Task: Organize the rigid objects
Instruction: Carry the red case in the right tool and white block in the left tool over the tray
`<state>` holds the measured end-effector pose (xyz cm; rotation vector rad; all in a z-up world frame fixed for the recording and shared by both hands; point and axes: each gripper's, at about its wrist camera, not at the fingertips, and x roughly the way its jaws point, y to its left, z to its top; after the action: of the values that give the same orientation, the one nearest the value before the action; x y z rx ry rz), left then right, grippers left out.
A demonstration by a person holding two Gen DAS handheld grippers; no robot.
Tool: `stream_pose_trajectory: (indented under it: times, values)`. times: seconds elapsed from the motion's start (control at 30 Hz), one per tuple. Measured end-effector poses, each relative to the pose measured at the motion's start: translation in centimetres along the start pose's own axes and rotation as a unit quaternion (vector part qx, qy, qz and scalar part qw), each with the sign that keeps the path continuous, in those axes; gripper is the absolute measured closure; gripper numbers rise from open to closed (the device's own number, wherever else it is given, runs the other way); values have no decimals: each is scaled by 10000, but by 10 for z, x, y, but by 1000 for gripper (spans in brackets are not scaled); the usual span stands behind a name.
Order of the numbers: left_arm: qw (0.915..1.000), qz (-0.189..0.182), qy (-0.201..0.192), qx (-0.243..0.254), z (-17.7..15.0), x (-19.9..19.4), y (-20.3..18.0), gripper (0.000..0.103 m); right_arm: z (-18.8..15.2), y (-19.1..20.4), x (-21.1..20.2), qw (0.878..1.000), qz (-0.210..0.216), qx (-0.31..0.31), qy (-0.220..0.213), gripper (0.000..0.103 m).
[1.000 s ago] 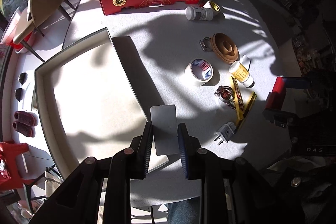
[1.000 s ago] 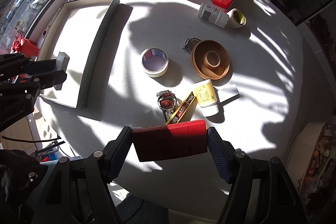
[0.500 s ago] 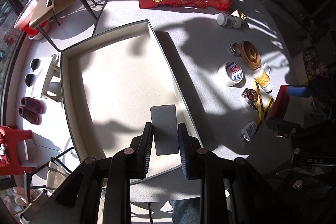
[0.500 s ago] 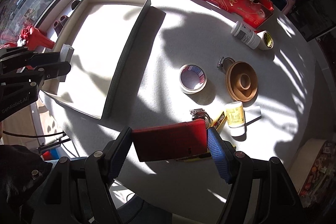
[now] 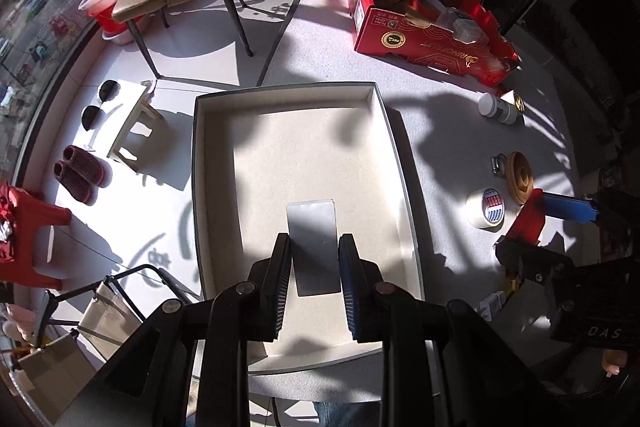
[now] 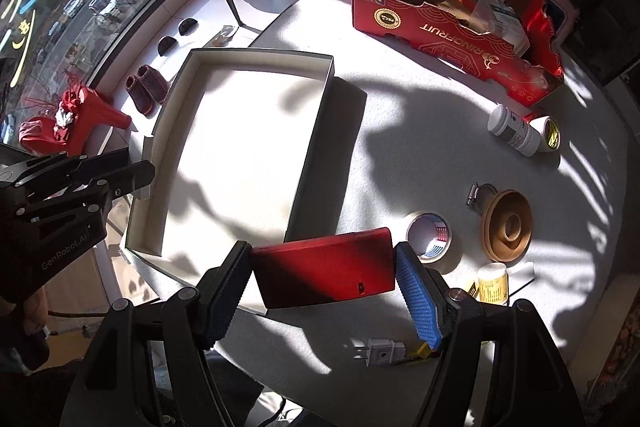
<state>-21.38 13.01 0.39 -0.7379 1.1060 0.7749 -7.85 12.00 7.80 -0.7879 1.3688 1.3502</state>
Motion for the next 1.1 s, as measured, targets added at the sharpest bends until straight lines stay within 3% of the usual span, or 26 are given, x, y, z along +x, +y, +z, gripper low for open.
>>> stream_pose_trajectory:
  times: [0.4,0.6,1.1]
  values:
    - [9981,310,-120,-520,25,18,27,77,55,29,22,9995,289,-60,81,30]
    - [9971,412,125,-620,21,42,31,77,77,19,38,9985,442,279,183,30]
    - [9953,470,276,-805,37,70,38,77,103,22,80,9959,653,434,453,30]
